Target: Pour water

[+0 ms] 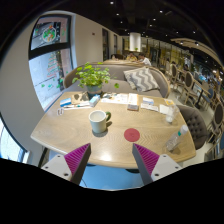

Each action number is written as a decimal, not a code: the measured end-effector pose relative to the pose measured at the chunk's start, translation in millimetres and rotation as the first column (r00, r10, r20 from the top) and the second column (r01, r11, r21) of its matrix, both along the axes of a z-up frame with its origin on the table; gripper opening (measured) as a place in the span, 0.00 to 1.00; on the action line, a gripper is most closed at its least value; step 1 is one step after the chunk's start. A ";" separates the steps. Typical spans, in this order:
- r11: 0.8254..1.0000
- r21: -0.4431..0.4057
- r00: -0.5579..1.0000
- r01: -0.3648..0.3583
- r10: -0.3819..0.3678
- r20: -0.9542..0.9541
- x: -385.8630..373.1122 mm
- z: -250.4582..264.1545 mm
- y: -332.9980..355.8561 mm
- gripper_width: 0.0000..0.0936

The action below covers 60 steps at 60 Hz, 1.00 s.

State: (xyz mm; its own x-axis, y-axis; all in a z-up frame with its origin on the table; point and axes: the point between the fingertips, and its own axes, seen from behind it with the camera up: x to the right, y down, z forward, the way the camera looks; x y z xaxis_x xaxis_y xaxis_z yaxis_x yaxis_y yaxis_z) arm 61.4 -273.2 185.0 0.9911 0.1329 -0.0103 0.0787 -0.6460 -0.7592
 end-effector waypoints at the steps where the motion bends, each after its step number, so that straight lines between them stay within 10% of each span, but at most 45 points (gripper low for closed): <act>1: 1.000 0.001 1.000 0.002 -0.002 0.000 10.6 -3.7 -0.4 0.91; 46: 0.974 0.167 0.988 0.153 -0.152 -0.019 318.7 -146.9 125.6 0.90; 60: 0.967 0.208 0.989 0.148 -0.142 -0.043 310.9 -161.8 149.3 0.53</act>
State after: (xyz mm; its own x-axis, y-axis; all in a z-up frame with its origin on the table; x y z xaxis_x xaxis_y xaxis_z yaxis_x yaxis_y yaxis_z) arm 372.4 -123.8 23.3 0.9996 -0.0101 -0.0253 -0.0271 -0.4752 -0.8795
